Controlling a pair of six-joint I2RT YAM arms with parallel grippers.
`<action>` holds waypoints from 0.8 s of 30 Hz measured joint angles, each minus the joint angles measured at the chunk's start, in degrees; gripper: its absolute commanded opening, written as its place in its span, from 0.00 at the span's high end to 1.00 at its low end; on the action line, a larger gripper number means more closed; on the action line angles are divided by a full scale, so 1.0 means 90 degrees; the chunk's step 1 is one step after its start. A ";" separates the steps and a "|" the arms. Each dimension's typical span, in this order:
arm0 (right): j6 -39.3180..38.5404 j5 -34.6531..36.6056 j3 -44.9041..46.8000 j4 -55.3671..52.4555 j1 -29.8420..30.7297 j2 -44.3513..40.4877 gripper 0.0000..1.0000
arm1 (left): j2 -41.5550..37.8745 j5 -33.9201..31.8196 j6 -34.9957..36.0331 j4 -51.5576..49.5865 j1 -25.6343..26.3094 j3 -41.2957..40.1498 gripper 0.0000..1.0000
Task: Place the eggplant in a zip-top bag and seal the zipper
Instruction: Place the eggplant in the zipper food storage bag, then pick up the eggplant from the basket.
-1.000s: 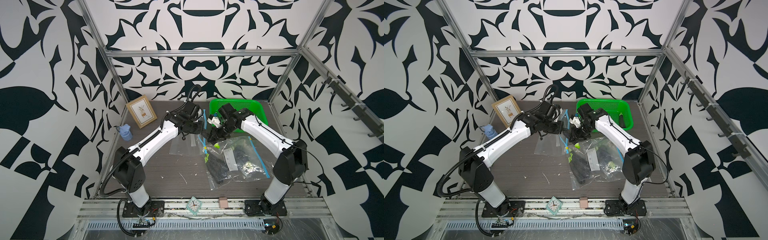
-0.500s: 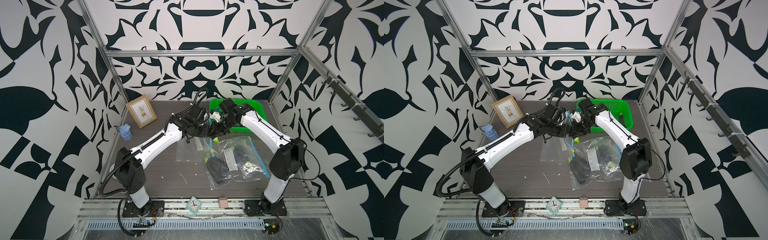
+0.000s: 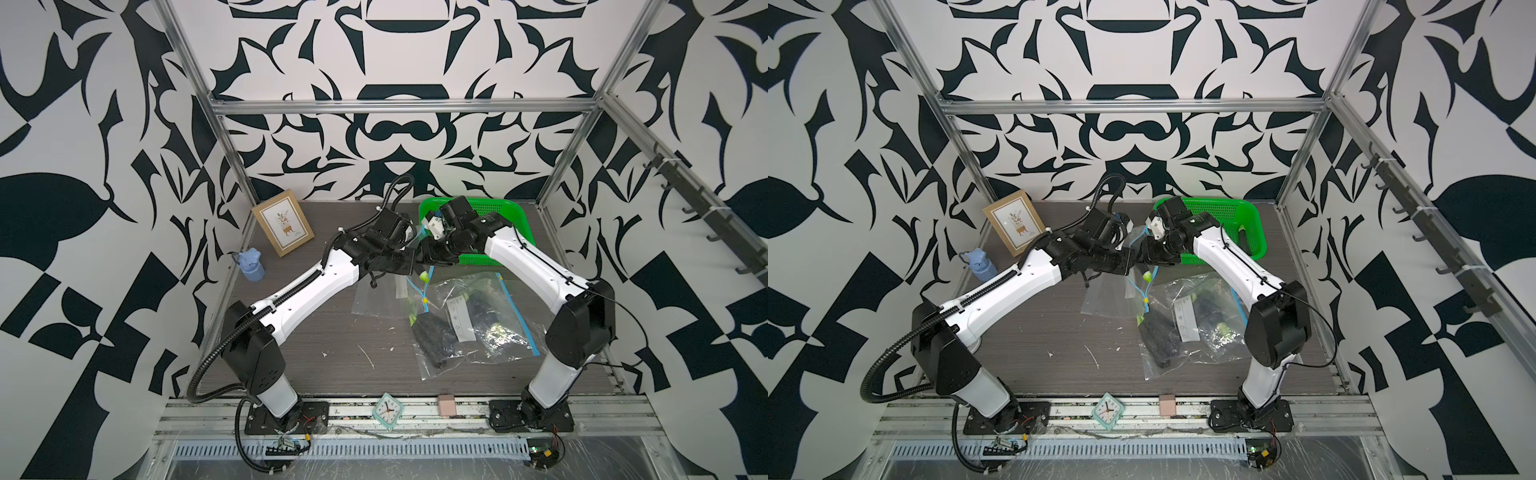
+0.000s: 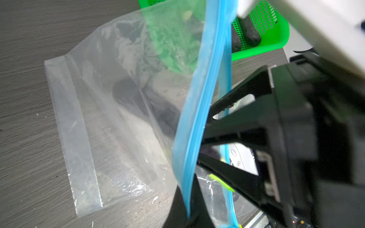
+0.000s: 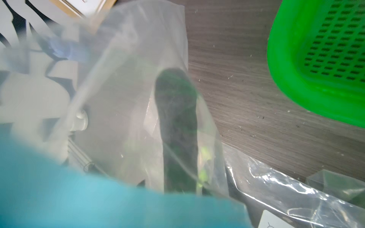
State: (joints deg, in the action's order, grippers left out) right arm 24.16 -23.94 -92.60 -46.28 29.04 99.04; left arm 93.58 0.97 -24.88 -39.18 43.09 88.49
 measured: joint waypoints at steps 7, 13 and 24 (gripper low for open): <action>0.0078 0.0277 0.0017 0.0104 0.0087 -0.0763 0.44 | -0.0010 0.0024 -0.0073 -0.0177 -0.0304 0.0221 1.00; -0.0189 0.0420 0.0017 -0.0087 -0.0250 -0.1222 0.41 | -0.0036 -0.0041 -0.0049 -0.0532 -0.0597 0.0432 1.00; -0.0991 0.0515 -0.0262 -0.0034 -0.1877 -0.0461 0.33 | -0.0770 -0.0342 0.0559 -0.2484 -0.0993 0.1552 1.00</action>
State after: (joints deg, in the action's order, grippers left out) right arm 15.25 -19.31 -94.96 -46.59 12.14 94.89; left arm 86.65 -2.11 -19.86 -61.54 34.15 102.45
